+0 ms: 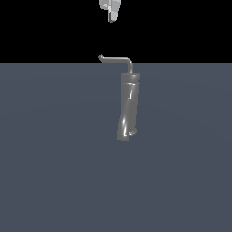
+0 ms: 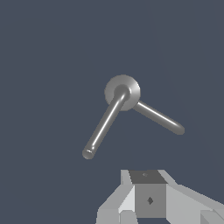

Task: Turn on the faucet by rotating a designated handle.

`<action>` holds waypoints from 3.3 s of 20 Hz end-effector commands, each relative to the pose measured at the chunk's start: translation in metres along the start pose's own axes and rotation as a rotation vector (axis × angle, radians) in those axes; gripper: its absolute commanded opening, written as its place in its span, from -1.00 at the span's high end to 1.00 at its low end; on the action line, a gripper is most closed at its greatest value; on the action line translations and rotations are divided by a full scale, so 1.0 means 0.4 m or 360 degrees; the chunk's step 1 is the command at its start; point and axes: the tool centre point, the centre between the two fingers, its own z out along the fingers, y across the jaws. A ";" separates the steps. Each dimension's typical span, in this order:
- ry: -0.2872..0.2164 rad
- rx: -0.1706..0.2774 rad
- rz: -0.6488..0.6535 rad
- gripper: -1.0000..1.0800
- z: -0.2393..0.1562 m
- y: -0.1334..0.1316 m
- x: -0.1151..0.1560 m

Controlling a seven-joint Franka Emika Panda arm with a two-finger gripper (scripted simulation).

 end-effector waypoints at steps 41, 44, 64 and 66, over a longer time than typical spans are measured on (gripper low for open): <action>0.0178 -0.0019 0.0828 1.00 0.255 -0.174 0.024; 0.0178 -0.0019 0.0828 1.00 0.255 -0.158 0.013; 0.0182 -0.0010 0.0833 1.00 0.257 -0.066 -0.044; 0.0181 -0.0011 0.0832 1.00 0.256 -0.050 -0.042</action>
